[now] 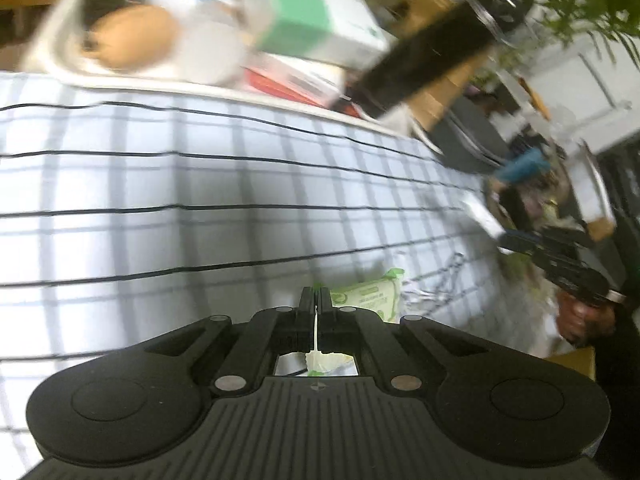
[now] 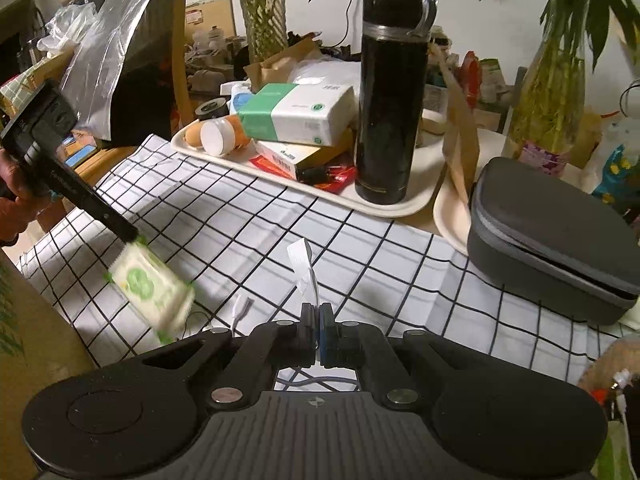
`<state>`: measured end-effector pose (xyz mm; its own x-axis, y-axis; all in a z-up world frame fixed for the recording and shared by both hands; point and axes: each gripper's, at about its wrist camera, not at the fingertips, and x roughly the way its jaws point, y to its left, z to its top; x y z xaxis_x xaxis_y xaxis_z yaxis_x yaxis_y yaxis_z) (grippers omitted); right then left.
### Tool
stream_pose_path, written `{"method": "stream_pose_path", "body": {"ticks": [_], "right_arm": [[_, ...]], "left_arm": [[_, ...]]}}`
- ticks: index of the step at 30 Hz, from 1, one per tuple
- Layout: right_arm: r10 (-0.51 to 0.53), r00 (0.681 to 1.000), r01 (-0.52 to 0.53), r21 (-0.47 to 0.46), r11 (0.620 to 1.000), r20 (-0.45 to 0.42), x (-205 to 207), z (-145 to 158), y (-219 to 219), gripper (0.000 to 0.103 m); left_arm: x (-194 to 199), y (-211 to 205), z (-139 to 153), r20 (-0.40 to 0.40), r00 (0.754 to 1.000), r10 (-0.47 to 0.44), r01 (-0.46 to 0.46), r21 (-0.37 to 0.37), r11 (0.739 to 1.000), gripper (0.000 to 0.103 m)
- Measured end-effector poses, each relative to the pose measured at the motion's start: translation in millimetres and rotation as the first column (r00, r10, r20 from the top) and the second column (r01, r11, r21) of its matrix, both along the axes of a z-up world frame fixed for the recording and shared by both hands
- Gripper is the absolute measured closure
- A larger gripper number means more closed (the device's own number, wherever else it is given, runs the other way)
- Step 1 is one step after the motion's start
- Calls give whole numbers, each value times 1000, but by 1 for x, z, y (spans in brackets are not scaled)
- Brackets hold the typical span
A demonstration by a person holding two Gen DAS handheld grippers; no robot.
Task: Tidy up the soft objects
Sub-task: 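Close the right gripper on the white cable while the left gripper pinches beside it, then grasp the green wet-wipe packet with the left gripper and lift it while the right holds the cable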
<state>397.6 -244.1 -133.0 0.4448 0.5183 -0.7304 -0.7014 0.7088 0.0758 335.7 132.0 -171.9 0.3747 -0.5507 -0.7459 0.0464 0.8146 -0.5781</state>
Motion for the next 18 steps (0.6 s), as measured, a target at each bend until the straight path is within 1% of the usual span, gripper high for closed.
{"method": "stream_pose_path", "body": {"ticks": [4, 6, 8, 10, 11, 12, 13, 15, 18], "right_arm": [[-23, 1000, 23, 15, 1000, 6, -2, 7, -3, 99], [-30, 1000, 30, 21, 999, 9, -3, 9, -6, 99], [-38, 999, 38, 22, 999, 14, -6, 12, -7, 99], [-42, 999, 42, 24, 999, 18, -8, 14, -9, 99], [-44, 999, 43, 25, 999, 19, -9, 15, -9, 99], [-47, 999, 46, 27, 999, 21, -10, 16, -10, 99], [-49, 999, 49, 28, 998, 22, -11, 17, -12, 99], [-53, 998, 52, 33, 998, 21, -12, 18, -13, 99], [-57, 998, 56, 39, 998, 17, -12, 19, -15, 99]], "left_arm": [[-11, 13, 2, 16, 997, 77, -78, 101, 992, 101], [-13, 10, 4, 33, 998, 62, -66, 155, 986, 99], [-17, 7, 8, 84, 996, 33, -50, 201, 978, 97], [-18, 5, 15, 139, 990, -3, -27, 217, 976, 79], [-18, 2, 18, 169, 985, -20, -19, 226, 974, 63], [-18, -1, 20, 209, 977, -43, -7, 234, 972, 52], [-18, -4, 21, 240, 968, -67, 7, 245, 970, 49], [-19, -11, 20, 272, 955, -121, 43, 276, 960, 43], [-17, -27, 12, 284, 933, -219, 112, 350, 930, 39]]}}
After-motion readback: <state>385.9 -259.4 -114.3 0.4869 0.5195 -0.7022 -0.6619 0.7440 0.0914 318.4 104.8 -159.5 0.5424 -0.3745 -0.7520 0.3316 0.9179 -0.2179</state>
